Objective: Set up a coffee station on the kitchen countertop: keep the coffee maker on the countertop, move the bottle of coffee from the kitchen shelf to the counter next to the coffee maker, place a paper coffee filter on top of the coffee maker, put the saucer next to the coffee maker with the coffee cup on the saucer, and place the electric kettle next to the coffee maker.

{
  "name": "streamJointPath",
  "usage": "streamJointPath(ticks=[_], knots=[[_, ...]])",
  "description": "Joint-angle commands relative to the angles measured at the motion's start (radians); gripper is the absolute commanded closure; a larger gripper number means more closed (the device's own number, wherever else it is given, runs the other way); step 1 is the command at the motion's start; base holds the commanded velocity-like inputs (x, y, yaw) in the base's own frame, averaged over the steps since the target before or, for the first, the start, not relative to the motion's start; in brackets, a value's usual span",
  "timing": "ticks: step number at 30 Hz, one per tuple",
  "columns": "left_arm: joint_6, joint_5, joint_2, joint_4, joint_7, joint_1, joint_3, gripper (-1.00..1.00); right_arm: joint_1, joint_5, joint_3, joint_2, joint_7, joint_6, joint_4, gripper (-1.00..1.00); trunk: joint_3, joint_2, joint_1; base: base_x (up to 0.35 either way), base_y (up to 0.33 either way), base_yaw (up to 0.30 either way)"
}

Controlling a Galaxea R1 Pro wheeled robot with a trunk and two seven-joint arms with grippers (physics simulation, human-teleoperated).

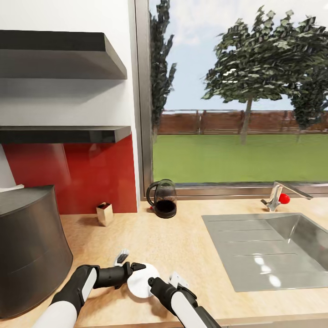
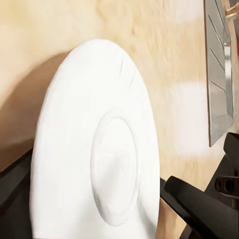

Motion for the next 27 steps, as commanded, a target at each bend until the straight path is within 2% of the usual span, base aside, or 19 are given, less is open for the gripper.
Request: streamJointPath(ticks=[1,15,27], knots=[[0.006,-0.012,-0.003,0.0,-0.002,0.0,0.005,-1.0,0.0,-0.011,0.001,0.0,-0.007,0.006,0.0,-1.0,-0.001,0.0,0.0,0.0,0.0,0.0],[0.007,-0.012,-0.003,-0.001,-0.002,0.0,0.005,-1.0,0.0,-0.011,0.001,0.0,-0.007,0.006,0.0,-1.0,-0.001,0.0,0.0,0.0,0.0,0.0],[0.056,-0.013,0.001,-0.002,-0.026,0.0,0.005,-1.0,0.0,-0.011,0.001,0.0,-0.007,0.006,0.0,-1.0,-0.001,0.0,0.0,0.0,0.0,0.0]])
